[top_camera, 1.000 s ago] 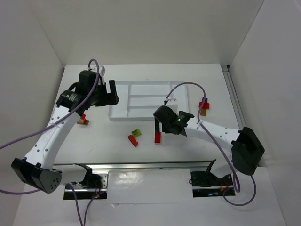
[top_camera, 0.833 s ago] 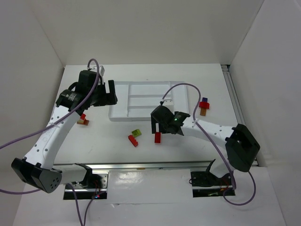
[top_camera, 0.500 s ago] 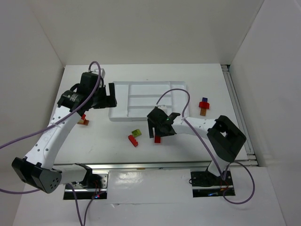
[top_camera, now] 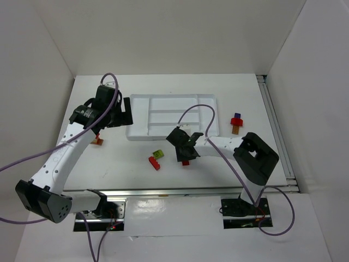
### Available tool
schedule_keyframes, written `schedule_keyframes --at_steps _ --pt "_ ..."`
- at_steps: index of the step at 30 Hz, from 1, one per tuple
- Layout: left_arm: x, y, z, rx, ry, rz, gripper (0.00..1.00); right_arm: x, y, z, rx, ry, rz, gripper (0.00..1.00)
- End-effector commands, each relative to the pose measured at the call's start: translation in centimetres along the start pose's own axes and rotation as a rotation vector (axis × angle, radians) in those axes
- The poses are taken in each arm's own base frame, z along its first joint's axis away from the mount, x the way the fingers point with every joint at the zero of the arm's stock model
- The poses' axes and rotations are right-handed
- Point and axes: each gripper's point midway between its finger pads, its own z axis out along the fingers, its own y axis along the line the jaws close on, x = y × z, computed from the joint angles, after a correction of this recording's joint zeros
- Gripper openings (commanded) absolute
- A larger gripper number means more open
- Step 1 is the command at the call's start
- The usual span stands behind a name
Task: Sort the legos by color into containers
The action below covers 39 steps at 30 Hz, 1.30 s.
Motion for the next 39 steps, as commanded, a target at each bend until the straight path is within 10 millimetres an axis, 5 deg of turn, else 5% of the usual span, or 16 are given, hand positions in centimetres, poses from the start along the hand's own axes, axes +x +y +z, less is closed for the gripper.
schedule_keyframes --at_steps 1,5,10,15,20,22,27,30,34,39 --pt "-0.5 1.0 0.2 -0.072 -0.033 -0.045 0.99 -2.1 -0.3 -1.2 0.060 -0.057 0.020 0.41" --pt "-1.2 2.0 0.1 -0.120 -0.064 -0.076 0.99 -7.7 -2.0 -5.0 0.092 -0.207 0.068 0.41" --pt "0.2 5.6 2.8 -0.259 0.036 -0.117 0.99 -15.6 -6.8 -6.4 0.076 -0.326 0.156 0.43" --pt "0.8 5.7 3.3 -0.228 0.065 -0.143 0.98 -21.6 -13.5 -4.2 0.179 -0.369 0.239 0.44" --pt "1.3 7.6 3.5 -0.268 0.069 -0.184 0.99 -26.3 -16.5 -1.5 0.212 -0.393 0.266 0.45" --pt "1.2 8.7 3.5 -0.275 0.075 -0.223 0.99 -26.4 -17.5 1.0 0.240 -0.344 0.273 0.46" --pt "1.0 10.2 3.5 -0.312 0.071 -0.243 0.99 -28.2 -18.4 2.6 0.222 -0.330 0.309 0.57" --pt "1.2 11.1 3.8 -0.322 0.087 -0.275 0.99 -28.6 -18.2 3.1 0.190 -0.340 0.326 0.90" --pt "1.3 11.7 4.8 -0.342 0.093 -0.307 0.98 -30.0 -17.3 0.7 0.167 -0.390 0.322 0.92" --pt "1.8 12.8 6.7 -0.387 0.134 -0.383 0.98 -28.8 -14.9 -2.8 0.128 -0.432 0.289 0.92"
